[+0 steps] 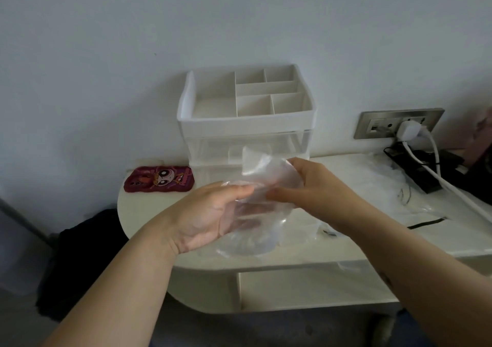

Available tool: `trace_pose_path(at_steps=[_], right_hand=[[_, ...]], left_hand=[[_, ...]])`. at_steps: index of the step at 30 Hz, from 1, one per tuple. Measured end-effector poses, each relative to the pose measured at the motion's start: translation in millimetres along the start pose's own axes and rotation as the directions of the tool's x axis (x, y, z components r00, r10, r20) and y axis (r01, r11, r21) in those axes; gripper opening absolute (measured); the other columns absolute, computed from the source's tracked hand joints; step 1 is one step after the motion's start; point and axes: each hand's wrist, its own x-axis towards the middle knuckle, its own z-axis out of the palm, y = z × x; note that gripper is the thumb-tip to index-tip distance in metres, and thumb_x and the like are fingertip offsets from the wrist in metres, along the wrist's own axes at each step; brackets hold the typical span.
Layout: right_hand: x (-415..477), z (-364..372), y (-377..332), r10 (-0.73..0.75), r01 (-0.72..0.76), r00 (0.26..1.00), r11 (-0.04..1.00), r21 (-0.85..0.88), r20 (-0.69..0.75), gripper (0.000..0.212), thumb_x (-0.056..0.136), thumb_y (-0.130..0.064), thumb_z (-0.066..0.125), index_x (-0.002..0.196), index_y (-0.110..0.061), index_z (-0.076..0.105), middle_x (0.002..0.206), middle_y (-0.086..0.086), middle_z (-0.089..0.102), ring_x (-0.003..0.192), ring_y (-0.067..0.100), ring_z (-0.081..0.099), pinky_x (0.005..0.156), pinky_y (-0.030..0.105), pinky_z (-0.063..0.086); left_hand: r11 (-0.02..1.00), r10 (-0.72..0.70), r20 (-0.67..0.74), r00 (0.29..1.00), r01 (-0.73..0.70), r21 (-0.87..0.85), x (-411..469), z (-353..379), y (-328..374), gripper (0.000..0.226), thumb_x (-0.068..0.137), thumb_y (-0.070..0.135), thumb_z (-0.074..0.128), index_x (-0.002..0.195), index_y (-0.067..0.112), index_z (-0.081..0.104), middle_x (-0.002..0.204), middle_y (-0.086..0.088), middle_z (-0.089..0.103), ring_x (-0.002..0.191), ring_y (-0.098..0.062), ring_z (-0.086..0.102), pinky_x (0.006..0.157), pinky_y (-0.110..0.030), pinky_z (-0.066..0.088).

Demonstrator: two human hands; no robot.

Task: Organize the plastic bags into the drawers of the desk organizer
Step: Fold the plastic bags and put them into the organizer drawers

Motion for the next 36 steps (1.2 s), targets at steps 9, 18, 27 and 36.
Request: trace_pose_path(at_steps=[9, 18, 27, 36], right_hand=[[8, -21, 13, 0.107, -0.118, 0.990, 0.984, 0.135, 0.091, 0.021, 0.082, 0.009, 0.056, 0.091, -0.006, 0.067, 0.079, 0.012, 0.073, 0.072, 0.021, 0.071, 0.066, 0.022, 0.057], [-11, 6, -6, -0.235, 0.199, 0.929, 0.968, -0.152, -0.286, 0.039, 0.062, -0.058, 0.068, 0.085, -0.032, 0.051, 0.074, -0.014, 0.055, 0.054, -0.002, 0.051, 0.048, 0.011, 0.041], [-8, 28, 19, -0.493, 0.406, 0.866, 0.791, -0.458, -0.082, 0.058, 0.074, -0.045, 0.075, 0.127, -0.037, 0.053, 0.133, -0.014, 0.048, 0.109, 0.001, 0.053, 0.089, 0.018, 0.047], [-5, 3, 11, -0.402, 0.392, 0.902, 0.915, -0.093, -0.156, 0.017, 0.086, -0.029, 0.058, 0.095, -0.030, 0.073, 0.101, -0.019, 0.069, 0.095, -0.007, 0.062, 0.082, 0.005, 0.043]], left_hand=[[0.998, -0.011, -0.058, 0.998, 0.008, -0.056, -4, -5, 8, 0.036, 0.085, 0.024, 0.052, 0.113, 0.011, 0.069, 0.124, -0.011, 0.063, 0.115, -0.029, 0.060, 0.097, -0.040, 0.046], [0.973, -0.026, -0.301, 0.953, -0.045, -0.226, 4, 8, 6, 0.045, 0.074, 0.028, 0.059, 0.115, 0.010, 0.067, 0.117, -0.020, 0.065, 0.103, -0.031, 0.066, 0.086, -0.045, 0.052], [0.804, -0.018, -0.234, 0.972, -0.125, -0.582, 9, 16, 4, 0.049, 0.085, 0.020, 0.049, 0.127, -0.005, 0.052, 0.124, -0.028, 0.057, 0.111, -0.036, 0.059, 0.090, -0.046, 0.050], [0.829, -0.039, -0.243, 0.969, -0.104, -0.549, 0, 2, 9, 0.042, 0.100, 0.021, 0.030, 0.126, -0.007, 0.047, 0.119, -0.031, 0.059, 0.111, -0.040, 0.060, 0.090, -0.051, 0.049]])
